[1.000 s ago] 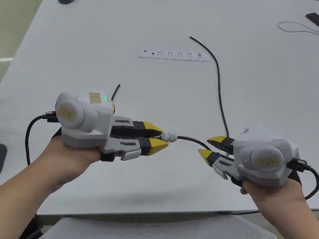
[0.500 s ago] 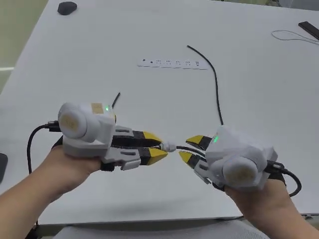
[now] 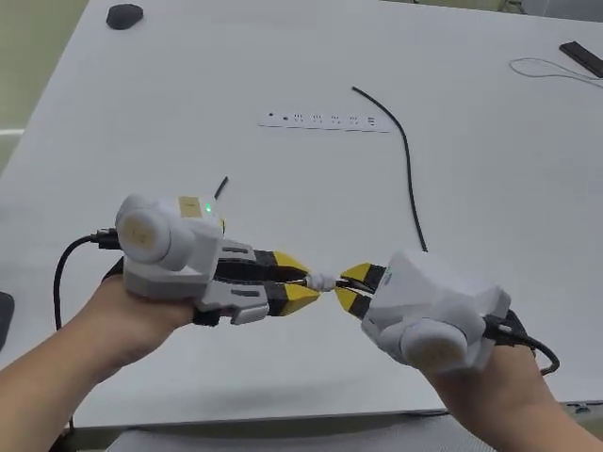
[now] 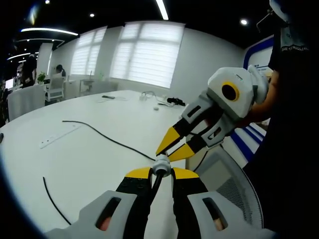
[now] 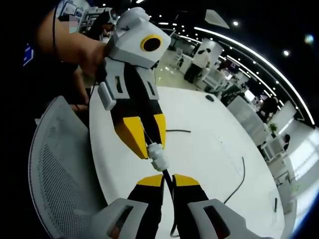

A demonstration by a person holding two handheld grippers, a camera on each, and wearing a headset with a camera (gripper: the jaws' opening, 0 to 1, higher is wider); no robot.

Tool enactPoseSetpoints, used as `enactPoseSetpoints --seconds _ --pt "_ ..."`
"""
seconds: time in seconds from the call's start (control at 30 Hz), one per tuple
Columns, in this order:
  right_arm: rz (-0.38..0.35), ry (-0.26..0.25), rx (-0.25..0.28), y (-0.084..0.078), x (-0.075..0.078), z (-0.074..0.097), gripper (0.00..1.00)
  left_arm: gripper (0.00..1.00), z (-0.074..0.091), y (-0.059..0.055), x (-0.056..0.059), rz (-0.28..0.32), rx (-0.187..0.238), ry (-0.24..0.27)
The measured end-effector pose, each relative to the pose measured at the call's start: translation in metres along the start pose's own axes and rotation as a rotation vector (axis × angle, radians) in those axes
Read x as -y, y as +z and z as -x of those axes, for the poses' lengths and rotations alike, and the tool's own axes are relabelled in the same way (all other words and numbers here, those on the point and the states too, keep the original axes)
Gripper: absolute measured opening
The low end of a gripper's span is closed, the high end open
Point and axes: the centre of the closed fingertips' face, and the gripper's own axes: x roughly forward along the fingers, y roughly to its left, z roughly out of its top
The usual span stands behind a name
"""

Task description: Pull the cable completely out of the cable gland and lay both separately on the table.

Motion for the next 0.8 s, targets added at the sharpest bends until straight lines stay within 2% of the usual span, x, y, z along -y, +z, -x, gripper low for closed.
enactPoseSetpoints --seconds 0.2,0.5,0.7,0.8 --pt "-0.025 0.007 0.026 -0.001 0.001 0.003 0.01 0.15 0.000 0.002 0.002 0.005 0.011 0.004" --pt "-0.074 0.014 0.035 -0.006 -0.001 0.003 0.00 0.15 -0.002 0.001 0.006 -0.011 0.010 0.007" --pt "-0.102 0.008 0.025 -0.013 0.003 0.004 0.00 0.15 -0.002 0.000 0.004 -0.011 0.010 0.013" --pt "-0.139 0.004 0.019 -0.019 0.005 0.003 0.00 0.15 -0.002 0.000 0.003 -0.013 0.008 0.014"
